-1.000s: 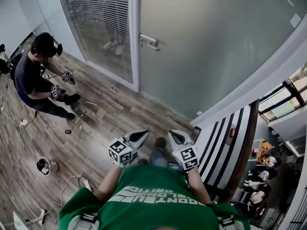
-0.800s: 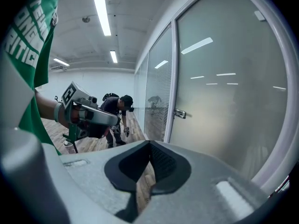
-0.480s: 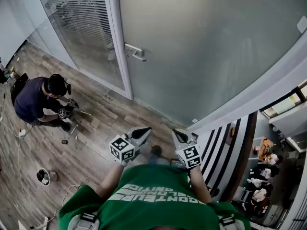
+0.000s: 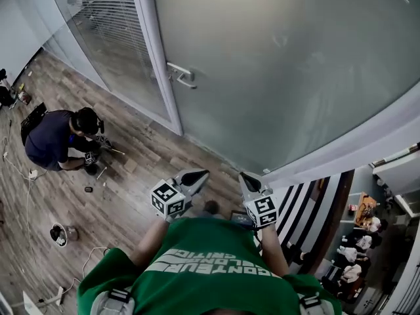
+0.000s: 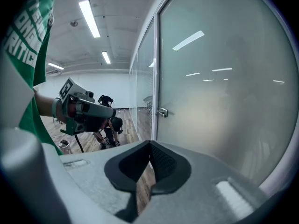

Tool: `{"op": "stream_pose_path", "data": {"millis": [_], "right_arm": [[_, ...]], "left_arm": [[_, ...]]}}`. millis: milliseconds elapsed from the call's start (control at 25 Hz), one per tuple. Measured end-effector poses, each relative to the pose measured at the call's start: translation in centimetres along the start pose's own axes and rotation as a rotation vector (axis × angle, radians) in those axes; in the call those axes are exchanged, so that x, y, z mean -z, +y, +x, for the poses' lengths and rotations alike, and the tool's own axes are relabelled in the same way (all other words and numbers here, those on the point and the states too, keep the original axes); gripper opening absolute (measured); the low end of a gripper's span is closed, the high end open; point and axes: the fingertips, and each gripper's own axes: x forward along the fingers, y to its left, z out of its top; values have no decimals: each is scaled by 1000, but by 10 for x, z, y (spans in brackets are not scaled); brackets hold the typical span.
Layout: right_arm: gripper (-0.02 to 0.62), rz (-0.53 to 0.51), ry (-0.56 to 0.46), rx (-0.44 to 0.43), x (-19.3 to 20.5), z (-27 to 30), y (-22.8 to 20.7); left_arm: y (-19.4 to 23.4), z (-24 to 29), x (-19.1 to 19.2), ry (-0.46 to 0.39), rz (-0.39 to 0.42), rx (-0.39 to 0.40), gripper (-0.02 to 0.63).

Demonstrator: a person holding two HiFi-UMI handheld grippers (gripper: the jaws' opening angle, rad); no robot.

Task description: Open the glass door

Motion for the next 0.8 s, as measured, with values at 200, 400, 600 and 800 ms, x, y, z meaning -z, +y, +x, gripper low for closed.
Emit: {"op": "stream_pose_path", "data": {"millis": [200,400,600,800], "right_arm": [[-6,-6,-15,-29,-7,11,-11],[-7,-6,-22,-59,-11,24,-14],[-6,-30,-16,-80,-20,38,-15],[-6,-45,2,-94,-25,66,-21]], "left_arm": [[6,5,-4,-6,-10,-35,17],[12,6,-5,-12,-21,-64,17],[24,4,-11,-27,-34,-80,17],[55,6,-9,-35,-55,-91,17]]}}
